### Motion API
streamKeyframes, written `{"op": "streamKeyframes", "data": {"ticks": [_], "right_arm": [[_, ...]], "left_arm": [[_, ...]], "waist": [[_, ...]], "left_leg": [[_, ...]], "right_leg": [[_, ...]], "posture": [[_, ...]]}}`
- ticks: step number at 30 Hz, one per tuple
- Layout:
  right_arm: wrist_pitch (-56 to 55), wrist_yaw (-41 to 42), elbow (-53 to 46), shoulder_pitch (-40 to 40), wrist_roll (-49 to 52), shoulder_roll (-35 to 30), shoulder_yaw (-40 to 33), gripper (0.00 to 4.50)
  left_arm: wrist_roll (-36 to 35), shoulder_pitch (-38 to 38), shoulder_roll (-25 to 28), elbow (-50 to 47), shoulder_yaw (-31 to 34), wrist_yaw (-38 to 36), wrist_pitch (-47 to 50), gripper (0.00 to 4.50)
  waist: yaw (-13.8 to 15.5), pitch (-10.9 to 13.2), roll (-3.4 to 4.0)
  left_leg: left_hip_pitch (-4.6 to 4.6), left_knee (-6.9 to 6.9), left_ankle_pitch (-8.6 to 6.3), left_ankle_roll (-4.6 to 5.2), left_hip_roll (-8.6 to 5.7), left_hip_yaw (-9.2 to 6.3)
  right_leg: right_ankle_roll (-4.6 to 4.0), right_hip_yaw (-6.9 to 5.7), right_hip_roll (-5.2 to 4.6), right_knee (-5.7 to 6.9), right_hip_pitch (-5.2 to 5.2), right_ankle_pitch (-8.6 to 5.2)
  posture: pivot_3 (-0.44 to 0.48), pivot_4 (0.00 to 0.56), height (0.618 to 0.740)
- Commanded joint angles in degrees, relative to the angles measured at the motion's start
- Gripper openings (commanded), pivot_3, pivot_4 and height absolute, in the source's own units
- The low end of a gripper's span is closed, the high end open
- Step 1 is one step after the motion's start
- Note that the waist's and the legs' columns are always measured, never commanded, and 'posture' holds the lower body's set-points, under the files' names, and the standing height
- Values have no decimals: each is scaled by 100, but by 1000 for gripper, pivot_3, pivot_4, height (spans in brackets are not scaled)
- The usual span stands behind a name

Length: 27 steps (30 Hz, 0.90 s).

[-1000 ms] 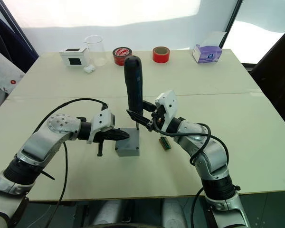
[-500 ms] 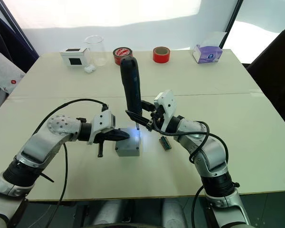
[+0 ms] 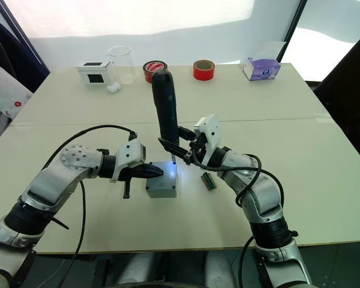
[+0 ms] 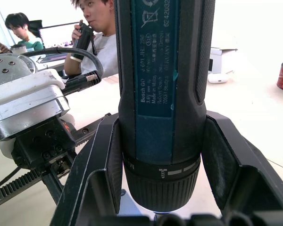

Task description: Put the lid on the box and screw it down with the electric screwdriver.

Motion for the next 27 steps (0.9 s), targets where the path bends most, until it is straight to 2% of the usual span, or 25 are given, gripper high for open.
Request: {"op": "streamKeyframes", "data": {"ticks": [1,6,11,15,17,21,22,24,25,27], "right_arm": [[147,-18,298,300,-237,-76,258,1783],[-218,-186,145,407,-405,-12,210,1783],[37,-294,-218,232,-71,-57,-101,1783],[989,-706,-699,-663,753,-195,-841,1783],[1590,-1005,-790,-1425,1402,-409,-1422,1783],[2494,-1285,-546,-2392,2279,-1034,-2259,1783],[2611,-1324,-510,-2480,2387,-1114,-2336,1783],[2538,-1589,-337,-2575,1845,-1505,-2370,1783],[2820,-1890,-166,-2617,1749,-1691,-2538,1783],[5249,-2199,876,-2989,1742,-2257,-3040,1783]], "left_arm": [[205,19,37,248,-188,-70,1,0],[208,42,39,332,-224,-143,-60,0],[224,4,-118,509,-192,-14,-82,0],[276,61,-199,522,-267,-28,-167,0],[289,21,-313,576,-210,89,-199,0],[100,85,-462,515,-73,113,-139,0],[87,97,-477,509,-55,118,-135,0],[10,115,-651,517,191,313,-328,0],[-75,78,-739,477,403,448,-376,0],[-1328,-42,-990,45,1373,565,361,0]], "waist": [[1,-1,-1],[8,-2,-1],[19,-2,-1],[33,7,-1],[43,17,13],[131,18,14],[142,18,14],[141,17,12],[136,17,12],[134,27,11]], "left_leg": [[6,-6,0,0,0,1],[9,-15,0,-1,1,0],[9,-15,0,-1,1,-1],[5,-15,0,-1,0,-1],[-11,-15,1,-3,0,-2],[-95,-1,8,-13,-6,-3],[-95,-8,8,-13,-6,-3],[-95,-22,8,-13,-6,-4],[-96,-23,8,-13,-6,-1],[-100,-20,8,-12,-7,8]], "right_leg": [[0,0,0,-3,3,0],[-3,1,0,-3,2,-2],[-4,1,-3,-4,1,-2],[-5,1,-8,-4,-2,-2],[-6,1,-13,-3,-18,-2],[-6,-2,-22,10,-97,3],[-7,-2,-23,7,-97,2],[-10,-2,-23,-4,-83,1],[-10,-1,-25,-4,-81,1],[-9,-1,-31,-4,-84,1]], "posture": [[0,150,740],[0,150,740],[0,150,740],[0,150,740],[0,150,740],[0,150,740],[0,150,740],[0,150,740],[0,150,740],[0,150,740]]}}
